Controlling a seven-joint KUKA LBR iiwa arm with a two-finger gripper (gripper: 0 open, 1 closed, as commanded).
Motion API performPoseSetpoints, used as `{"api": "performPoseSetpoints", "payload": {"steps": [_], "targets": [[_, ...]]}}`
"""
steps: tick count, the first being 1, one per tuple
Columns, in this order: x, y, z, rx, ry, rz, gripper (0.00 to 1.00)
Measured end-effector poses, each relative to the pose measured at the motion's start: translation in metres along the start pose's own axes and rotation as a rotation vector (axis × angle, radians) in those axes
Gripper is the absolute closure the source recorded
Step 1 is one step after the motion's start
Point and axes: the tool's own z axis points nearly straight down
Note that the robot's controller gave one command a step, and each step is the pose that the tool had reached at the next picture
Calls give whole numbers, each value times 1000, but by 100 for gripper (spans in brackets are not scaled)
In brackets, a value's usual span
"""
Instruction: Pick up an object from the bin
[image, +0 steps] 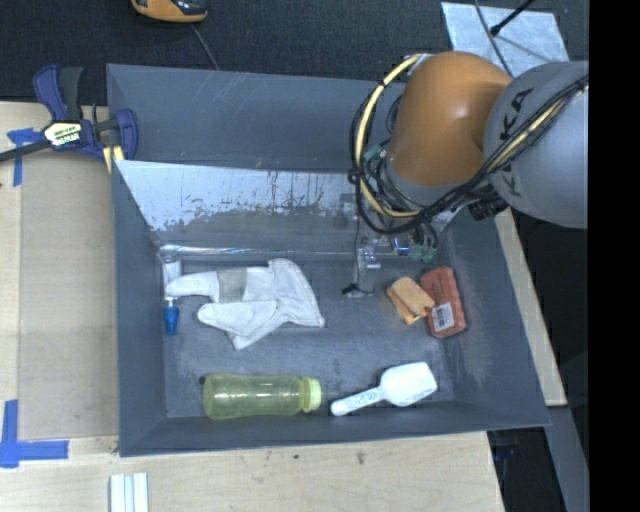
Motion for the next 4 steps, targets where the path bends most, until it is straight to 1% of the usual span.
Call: {"api": "performPoseSetpoints", "payload": {"steps": [1, 2, 3, 4], "targets": [[-1, 0, -5, 0, -8, 1, 0], [11, 50, 85, 0, -11, -19, 0], [26, 102, 65, 1, -4, -222, 0], [16, 116, 63, -1, -11, -216, 0]]}}
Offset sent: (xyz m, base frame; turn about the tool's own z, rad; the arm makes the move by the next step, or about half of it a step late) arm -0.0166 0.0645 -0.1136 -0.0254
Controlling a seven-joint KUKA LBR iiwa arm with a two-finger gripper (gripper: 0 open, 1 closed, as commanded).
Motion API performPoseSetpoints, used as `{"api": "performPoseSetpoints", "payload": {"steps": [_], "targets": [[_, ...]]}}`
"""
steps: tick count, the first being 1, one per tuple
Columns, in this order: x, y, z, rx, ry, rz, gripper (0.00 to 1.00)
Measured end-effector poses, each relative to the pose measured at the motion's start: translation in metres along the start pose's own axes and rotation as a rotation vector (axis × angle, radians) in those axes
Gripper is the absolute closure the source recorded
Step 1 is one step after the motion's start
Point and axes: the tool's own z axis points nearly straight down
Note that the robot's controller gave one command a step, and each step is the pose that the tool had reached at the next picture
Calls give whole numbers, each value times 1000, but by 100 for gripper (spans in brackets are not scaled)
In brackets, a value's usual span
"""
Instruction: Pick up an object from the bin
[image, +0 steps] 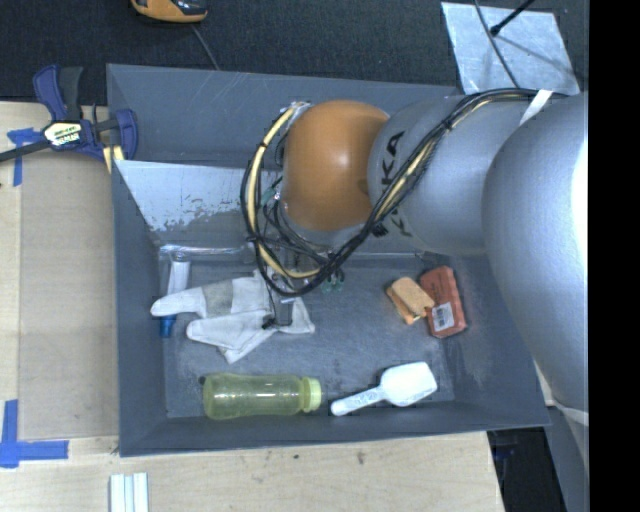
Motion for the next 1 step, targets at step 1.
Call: {"api": "performPoseSetpoints", "payload": {"steps": [1], "targets": [[18, 13, 51, 1, 3, -71, 0]]}}
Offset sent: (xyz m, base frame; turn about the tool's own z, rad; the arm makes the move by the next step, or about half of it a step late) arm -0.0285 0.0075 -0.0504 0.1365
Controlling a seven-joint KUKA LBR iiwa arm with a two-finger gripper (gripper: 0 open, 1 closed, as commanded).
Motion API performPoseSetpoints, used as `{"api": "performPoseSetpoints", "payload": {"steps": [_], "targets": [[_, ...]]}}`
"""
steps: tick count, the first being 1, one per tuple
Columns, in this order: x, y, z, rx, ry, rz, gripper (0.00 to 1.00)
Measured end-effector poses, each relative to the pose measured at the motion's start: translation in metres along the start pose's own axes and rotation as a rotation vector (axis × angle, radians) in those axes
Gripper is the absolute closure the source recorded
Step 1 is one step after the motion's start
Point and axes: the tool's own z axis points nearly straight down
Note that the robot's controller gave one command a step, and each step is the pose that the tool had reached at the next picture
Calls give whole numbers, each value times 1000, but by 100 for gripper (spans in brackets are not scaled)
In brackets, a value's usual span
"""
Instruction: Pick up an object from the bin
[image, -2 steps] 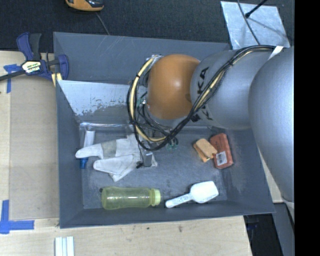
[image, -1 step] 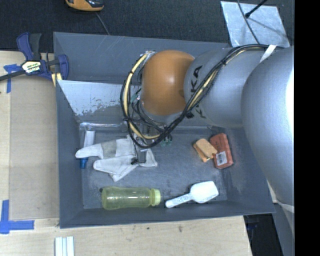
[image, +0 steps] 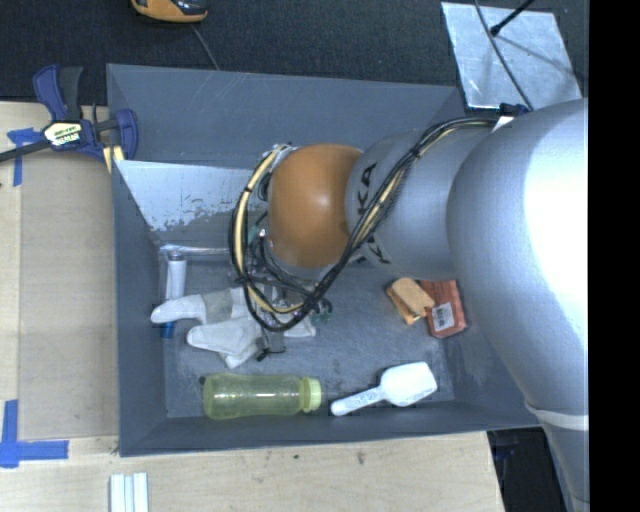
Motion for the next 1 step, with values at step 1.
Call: {"api": "performPoseSetpoints", "payload": {"steps": [1], "targets": [[6, 1, -5, -1, 1, 207, 100]]}}
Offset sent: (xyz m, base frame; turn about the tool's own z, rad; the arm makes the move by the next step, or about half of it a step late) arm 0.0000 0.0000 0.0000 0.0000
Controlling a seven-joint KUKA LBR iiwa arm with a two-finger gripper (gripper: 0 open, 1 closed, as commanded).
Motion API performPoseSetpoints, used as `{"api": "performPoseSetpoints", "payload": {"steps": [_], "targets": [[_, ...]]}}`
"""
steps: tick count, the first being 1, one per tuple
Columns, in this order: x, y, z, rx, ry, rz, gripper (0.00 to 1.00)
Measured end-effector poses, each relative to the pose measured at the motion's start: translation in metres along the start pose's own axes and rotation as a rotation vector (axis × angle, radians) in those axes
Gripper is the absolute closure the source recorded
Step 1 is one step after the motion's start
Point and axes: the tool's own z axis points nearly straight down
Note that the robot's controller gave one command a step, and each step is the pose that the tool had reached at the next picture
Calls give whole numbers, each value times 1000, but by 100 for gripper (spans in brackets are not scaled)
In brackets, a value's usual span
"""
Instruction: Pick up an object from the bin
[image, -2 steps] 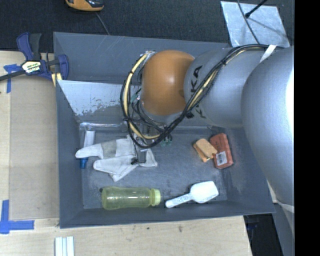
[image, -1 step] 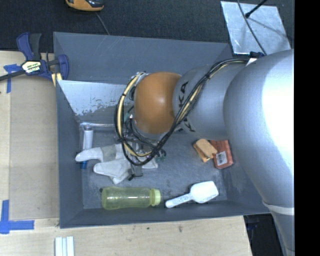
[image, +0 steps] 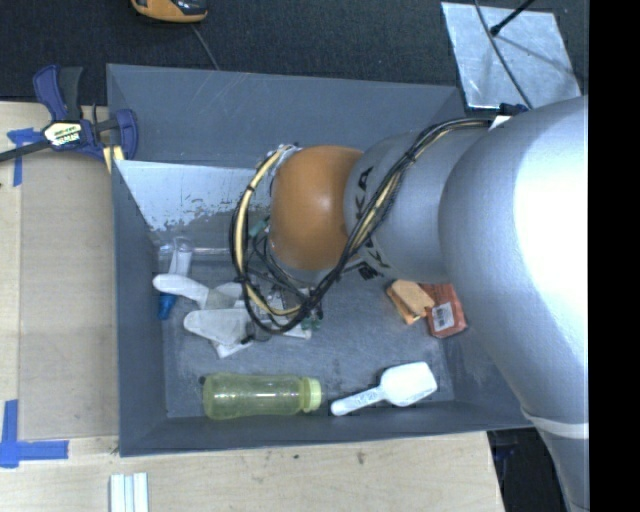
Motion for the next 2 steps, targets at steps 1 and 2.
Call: {"api": "performPoseSetpoints", "payload": {"steps": [1, 2], "targets": [[0, 0, 0, 0, 0, 0, 100], [1, 0, -4, 0, 1, 0, 100]]}}
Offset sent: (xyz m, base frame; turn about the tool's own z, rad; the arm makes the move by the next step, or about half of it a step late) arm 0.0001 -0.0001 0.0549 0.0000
